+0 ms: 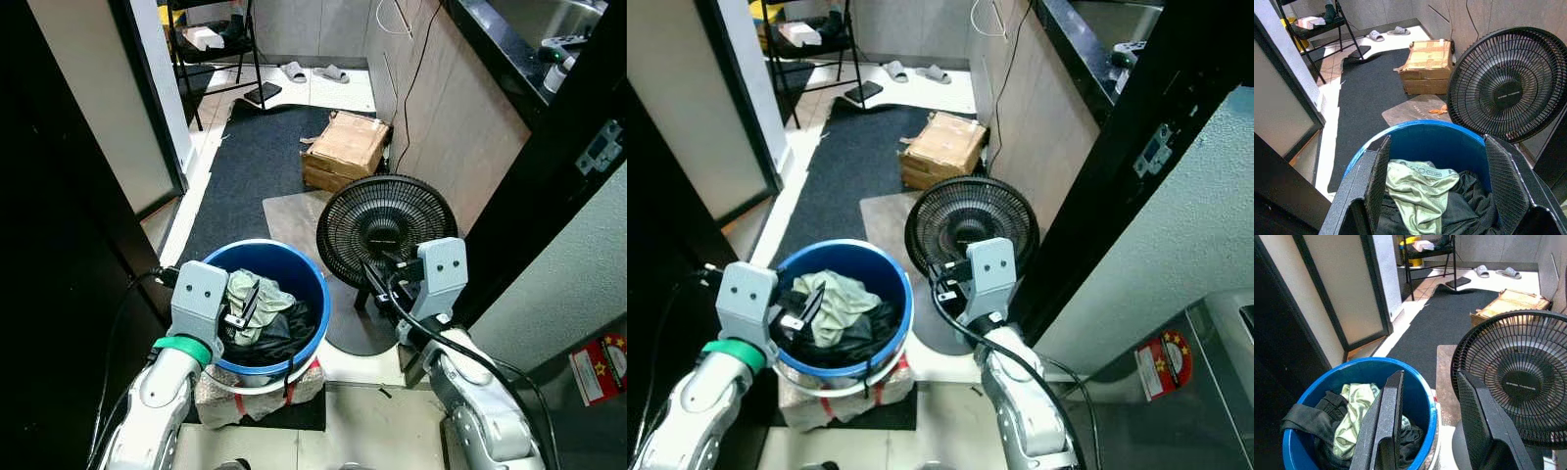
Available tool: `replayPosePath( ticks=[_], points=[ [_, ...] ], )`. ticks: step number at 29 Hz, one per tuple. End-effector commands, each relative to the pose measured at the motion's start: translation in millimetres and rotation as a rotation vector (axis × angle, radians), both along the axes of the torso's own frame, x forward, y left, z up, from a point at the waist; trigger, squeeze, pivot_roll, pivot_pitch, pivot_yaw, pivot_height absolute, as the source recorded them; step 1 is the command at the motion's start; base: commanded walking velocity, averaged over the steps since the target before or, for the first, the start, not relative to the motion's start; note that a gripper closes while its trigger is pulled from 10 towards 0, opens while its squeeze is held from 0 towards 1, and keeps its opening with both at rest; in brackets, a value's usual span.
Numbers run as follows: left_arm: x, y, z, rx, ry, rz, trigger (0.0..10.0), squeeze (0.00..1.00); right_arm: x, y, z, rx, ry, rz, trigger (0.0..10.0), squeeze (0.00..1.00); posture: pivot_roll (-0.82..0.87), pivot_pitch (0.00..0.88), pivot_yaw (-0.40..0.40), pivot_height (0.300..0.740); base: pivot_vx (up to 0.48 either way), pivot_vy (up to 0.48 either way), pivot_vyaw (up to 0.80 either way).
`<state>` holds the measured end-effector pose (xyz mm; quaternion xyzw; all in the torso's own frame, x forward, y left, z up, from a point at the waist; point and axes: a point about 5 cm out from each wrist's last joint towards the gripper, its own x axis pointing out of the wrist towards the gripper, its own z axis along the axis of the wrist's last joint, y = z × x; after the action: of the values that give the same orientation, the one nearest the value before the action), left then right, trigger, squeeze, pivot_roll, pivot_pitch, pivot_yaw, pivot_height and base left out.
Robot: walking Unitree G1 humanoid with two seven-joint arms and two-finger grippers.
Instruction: Clothes washing
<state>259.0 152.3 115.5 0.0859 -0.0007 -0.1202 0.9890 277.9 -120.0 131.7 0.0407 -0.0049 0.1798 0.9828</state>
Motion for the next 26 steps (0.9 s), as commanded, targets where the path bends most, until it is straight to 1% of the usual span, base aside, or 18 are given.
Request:
replayPosePath(
  ticks=[1,13,26],
  points=[
    [-0.5,-0.7,-3.4,-0.001,0.006,0.003,10.0,0.0,0.5,0.2,-3.3,-0.009,0.018,0.011,10.0,0.0,0.0,0.0,0.013,0.74,0.0,0.0,0.0],
    [2.6,-2.7,-4.8,0.007,0.006,-0.009,10.0,0.0,0.5,-0.9,-4.7,-0.002,0.02,-0.006,10.0,0.0,-0.01,0.0,0.025,0.74,0.0,0.0,0.0],
    [3.5,-3.7,-6.3,0.008,0.004,-0.004,10.0,0.0,1.5,0.6,-7.1,-0.022,0.024,0.018,10.0,0.0,-0.01,0.0,0.018,0.74,0.0,0.0,0.0]
  ],
)
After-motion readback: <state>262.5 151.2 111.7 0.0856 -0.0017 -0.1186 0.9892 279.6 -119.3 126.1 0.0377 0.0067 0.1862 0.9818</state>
